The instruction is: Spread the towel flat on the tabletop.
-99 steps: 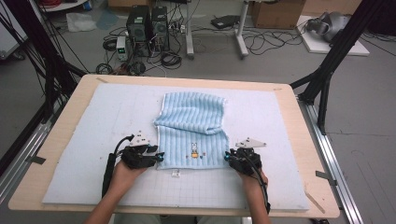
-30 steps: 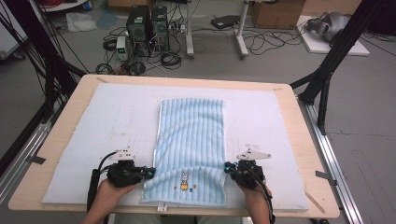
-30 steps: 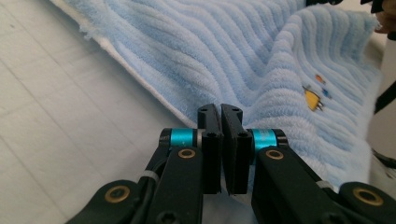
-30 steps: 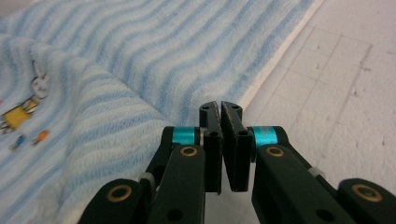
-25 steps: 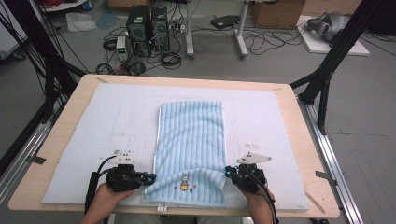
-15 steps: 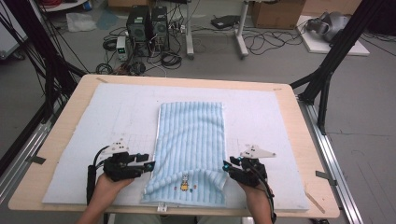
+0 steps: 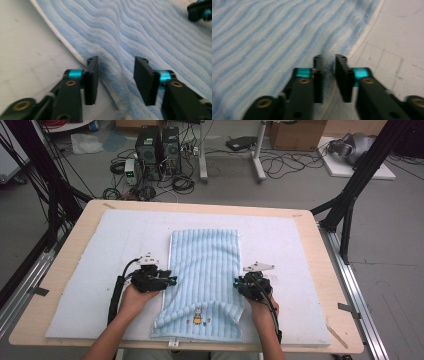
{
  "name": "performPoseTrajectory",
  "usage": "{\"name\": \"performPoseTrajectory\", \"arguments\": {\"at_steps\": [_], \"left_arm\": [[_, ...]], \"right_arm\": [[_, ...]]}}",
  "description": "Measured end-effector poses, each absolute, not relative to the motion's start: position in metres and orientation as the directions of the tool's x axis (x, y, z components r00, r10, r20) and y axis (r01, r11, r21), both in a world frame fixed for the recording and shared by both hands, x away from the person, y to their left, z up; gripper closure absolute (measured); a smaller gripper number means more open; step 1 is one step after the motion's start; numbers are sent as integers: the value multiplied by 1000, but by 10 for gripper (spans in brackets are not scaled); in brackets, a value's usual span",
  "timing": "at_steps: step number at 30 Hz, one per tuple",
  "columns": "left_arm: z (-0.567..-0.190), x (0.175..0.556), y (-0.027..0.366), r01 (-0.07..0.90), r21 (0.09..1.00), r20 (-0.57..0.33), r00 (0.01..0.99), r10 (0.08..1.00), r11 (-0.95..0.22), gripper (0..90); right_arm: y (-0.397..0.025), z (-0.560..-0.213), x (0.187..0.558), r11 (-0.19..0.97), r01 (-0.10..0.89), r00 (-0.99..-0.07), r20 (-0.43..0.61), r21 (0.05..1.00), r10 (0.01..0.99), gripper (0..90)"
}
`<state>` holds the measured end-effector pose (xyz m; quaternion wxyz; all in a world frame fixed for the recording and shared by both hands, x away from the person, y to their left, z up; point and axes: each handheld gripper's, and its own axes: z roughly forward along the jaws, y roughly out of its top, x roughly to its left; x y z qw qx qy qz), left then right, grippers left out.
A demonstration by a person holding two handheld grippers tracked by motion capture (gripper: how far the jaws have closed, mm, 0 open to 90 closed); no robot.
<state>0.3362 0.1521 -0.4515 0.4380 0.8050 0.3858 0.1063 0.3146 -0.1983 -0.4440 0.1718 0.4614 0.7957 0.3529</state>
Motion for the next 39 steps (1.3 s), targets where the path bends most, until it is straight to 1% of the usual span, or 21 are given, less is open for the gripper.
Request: {"name": "performPoseTrajectory", "arguments": {"at_steps": [1, 3, 4, 7, 11, 14, 18, 21, 22, 23, 24, 25, 27, 30, 31, 34, 35, 37, 39], "left_arm": [[-451, 335, 152, 523, 789, -160, 682, 714, -323, 649], [-452, 334, 153, 528, 780, -173, 698, 695, -336, 834], [-451, 333, 153, 538, 776, -192, 699, 689, -330, 857], [-450, 328, 154, 539, 766, -208, 723, 659, -350, 869], [-450, 318, 159, 564, 755, -274, 735, 620, -335, 867], [-453, 310, 164, 588, 739, -320, 737, 596, -330, 864], [-452, 305, 171, 590, 738, -347, 748, 566, -327, 862], [-448, 304, 173, 564, 756, -331, 767, 550, -332, 849], [-447, 305, 173, 555, 770, -319, 762, 563, -315, 803], [-445, 308, 173, 557, 779, -311, 742, 594, -287, 662], [-443, 312, 175, 550, 789, -300, 734, 610, -274, 554], [-442, 317, 177, 538, 806, -292, 725, 624, -248, 543], [-437, 327, 180, 510, 833, -268, 712, 649, -216, 492], [-430, 344, 183, 454, 863, -198, 707, 679, -222, 489], [-428, 350, 184, 446, 873, -200, 696, 690, -197, 494], [-423, 370, 185, 478, 865, -240, 663, 709, -155, 504], [-421, 377, 185, 486, 861, -250, 662, 707, -150, 534], [-418, 388, 183, 490, 856, -241, 660, 711, -166, 568], [-415, 404, 181, 497, 853, -242, 649, 721, -161, 574]], "right_arm": [[-198, -444, 314, 325, 615, -522, 62, 718, 851, 855], [-199, -443, 312, 341, 610, -536, 56, 715, 842, 864], [-199, -443, 311, 345, 610, -541, 57, 714, 839, 866], [-201, -442, 306, 359, 597, -563, 56, 717, 825, 865], [-207, -440, 293, 346, 591, -579, 85, 729, 811, 865], [-213, -439, 280, 359, 587, -600, 91, 725, 795, 865], [-219, -437, 266, 379, 584, -625, 100, 717, 774, 865], [-220, -435, 262, 393, 573, -641, 94, 719, 762, 859], [-220, -434, 263, 397, 568, -644, 88, 721, 760, 835], [-220, -434, 265, 393, 561, -645, 86, 729, 760, 786], [-220, -433, 269, 387, 553, -640, 79, 738, 764, 728], [-221, -432, 273, 366, 553, -628, 86, 748, 773, 686], [-223, -429, 283, 328, 546, -610, 98, 771, 786, 645], [-225, -425, 301, 295, 526, -591, 93, 798, 801, 604], [-226, -424, 307, 290, 527, -583, 91, 799, 807, 599], [-225, -419, 324, 274, 521, -575, 95, 809, 813, 601], [-225, -418, 330, 275, 520, -575, 93, 809, 812, 601], [-223, -415, 339, 282, 520, -578, 89, 807, 811, 601], [-221, -414, 346, 289, 514, -587, 85, 808, 805, 601]]}}
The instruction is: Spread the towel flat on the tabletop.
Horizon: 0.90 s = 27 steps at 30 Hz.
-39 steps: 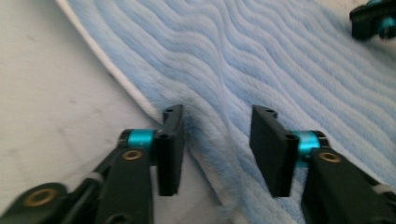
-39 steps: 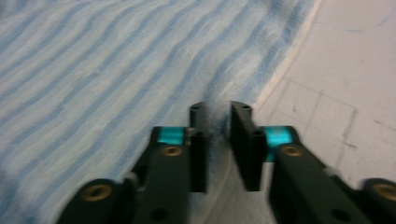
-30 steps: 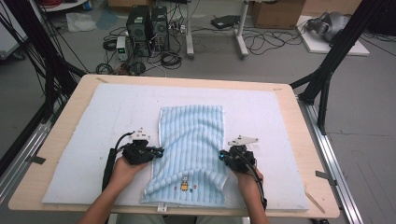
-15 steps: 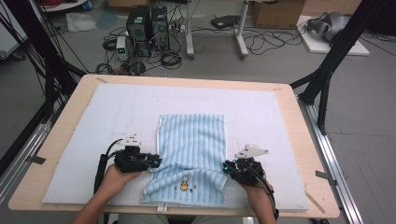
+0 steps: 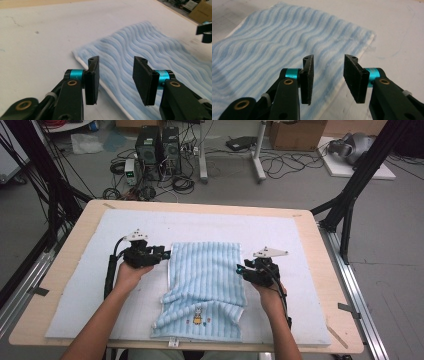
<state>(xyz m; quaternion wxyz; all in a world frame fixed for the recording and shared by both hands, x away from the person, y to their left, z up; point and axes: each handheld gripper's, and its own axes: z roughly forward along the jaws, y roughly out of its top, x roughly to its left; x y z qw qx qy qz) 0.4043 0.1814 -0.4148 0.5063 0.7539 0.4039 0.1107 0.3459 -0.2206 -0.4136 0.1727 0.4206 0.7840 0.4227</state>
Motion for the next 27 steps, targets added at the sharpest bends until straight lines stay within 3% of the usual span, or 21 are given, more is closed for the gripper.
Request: {"name": "performPoseTrajectory", "arguments": {"at_steps": [10, 16, 19, 22, 27], "left_arm": [[-434, 452, 166, 536, 819, -213, 613, 760, -203, 573], [-451, 463, 154, 541, 797, -124, 581, 805, -268, 542], [-451, 462, 149, 528, 794, -64, 566, 822, -302, 628], [-451, 460, 144, 512, 794, -26, 568, 822, -328, 817], [-448, 468, 152, 535, 807, -33, 462, 886, -249, 857]], "right_arm": [[-219, -415, 356, 285, 515, -594, 97, 809, 798, 595], [-222, -418, 361, 277, 527, -581, 102, 803, 808, 584], [-223, -418, 367, 279, 527, -574, 94, 803, 814, 585], [-221, -418, 374, 292, 535, -572, 87, 793, 815, 591], [-216, -414, 387, 294, 535, -562, 74, 792, 824, 579]]}}
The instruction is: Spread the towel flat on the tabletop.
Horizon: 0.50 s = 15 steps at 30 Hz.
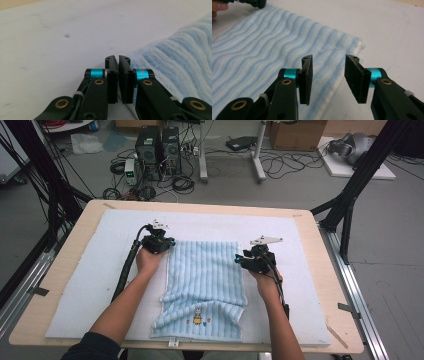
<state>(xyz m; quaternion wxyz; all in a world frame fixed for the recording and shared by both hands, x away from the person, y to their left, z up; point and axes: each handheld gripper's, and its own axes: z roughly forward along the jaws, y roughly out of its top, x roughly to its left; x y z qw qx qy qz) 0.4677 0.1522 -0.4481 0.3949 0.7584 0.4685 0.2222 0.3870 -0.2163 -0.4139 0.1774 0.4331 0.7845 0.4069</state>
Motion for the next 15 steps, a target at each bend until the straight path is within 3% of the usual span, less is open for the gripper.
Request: {"name": "performPoseTrajectory", "arguments": {"at_steps": [4, 5, 7, 10, 12, 15], "left_arm": [[-448, 473, 162, 526, 837, -116, 442, 890, -152, 843], [-448, 474, 162, 524, 839, -124, 448, 886, -148, 807], [-449, 475, 162, 541, 830, -144, 440, 887, -134, 624], [-451, 476, 164, 558, 819, -157, 438, 885, -130, 530], [-451, 477, 164, 564, 812, -155, 455, 877, -148, 539], [-452, 476, 160, 566, 802, -135, 485, 864, -192, 627]], "right_arm": [[-212, -414, 398, 299, 539, -546, 56, 787, 836, 582], [-211, -415, 402, 297, 541, -541, 55, 786, 839, 583], [-211, -419, 409, 283, 531, -526, 49, 799, 849, 581], [-212, -424, 426, 277, 562, -492, 46, 780, 869, 546], [-212, -425, 438, 267, 581, -468, 48, 769, 882, 536], [-211, -425, 455, 252, 598, -441, 50, 761, 896, 543]]}}
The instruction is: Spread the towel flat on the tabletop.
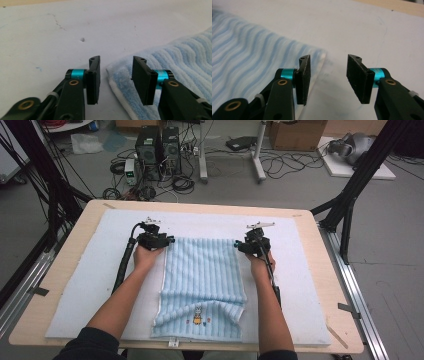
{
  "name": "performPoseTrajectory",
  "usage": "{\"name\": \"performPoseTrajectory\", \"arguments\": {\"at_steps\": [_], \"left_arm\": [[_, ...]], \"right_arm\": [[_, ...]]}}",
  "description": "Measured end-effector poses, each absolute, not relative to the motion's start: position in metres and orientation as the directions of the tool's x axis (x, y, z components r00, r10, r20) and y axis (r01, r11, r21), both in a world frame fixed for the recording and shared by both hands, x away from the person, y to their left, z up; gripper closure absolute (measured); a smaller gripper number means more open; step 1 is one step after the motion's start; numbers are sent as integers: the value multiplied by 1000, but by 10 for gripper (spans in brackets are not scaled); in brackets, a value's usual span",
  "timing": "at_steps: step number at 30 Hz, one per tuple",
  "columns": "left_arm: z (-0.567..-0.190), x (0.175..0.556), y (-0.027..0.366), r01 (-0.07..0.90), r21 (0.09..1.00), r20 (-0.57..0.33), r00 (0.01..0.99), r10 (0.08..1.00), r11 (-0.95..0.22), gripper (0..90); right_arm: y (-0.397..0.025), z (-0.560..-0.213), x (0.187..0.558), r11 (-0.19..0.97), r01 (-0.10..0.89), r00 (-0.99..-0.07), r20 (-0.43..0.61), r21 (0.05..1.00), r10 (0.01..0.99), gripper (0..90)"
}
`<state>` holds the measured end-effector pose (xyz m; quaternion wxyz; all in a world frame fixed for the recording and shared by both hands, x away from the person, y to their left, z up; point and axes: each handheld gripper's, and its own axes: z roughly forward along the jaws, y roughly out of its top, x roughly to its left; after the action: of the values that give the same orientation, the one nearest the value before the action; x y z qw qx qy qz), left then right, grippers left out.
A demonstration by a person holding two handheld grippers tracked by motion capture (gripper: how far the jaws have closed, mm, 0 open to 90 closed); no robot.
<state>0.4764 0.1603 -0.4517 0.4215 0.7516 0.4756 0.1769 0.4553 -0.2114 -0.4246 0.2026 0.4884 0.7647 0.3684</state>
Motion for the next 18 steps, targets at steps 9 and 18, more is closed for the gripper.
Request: {"name": "performPoseTrajectory", "arguments": {"at_steps": [9, 18], "left_arm": [[-452, 477, 157, 578, 790, -128, 479, 869, -203, 847], [-445, 484, 163, 570, 813, -191, 452, 871, -118, 849]], "right_arm": [[-195, -442, 493, 230, 654, -402, 74, 721, 913, 570], [-179, -435, 492, 380, 616, -500, -31, 690, 866, 862]]}}
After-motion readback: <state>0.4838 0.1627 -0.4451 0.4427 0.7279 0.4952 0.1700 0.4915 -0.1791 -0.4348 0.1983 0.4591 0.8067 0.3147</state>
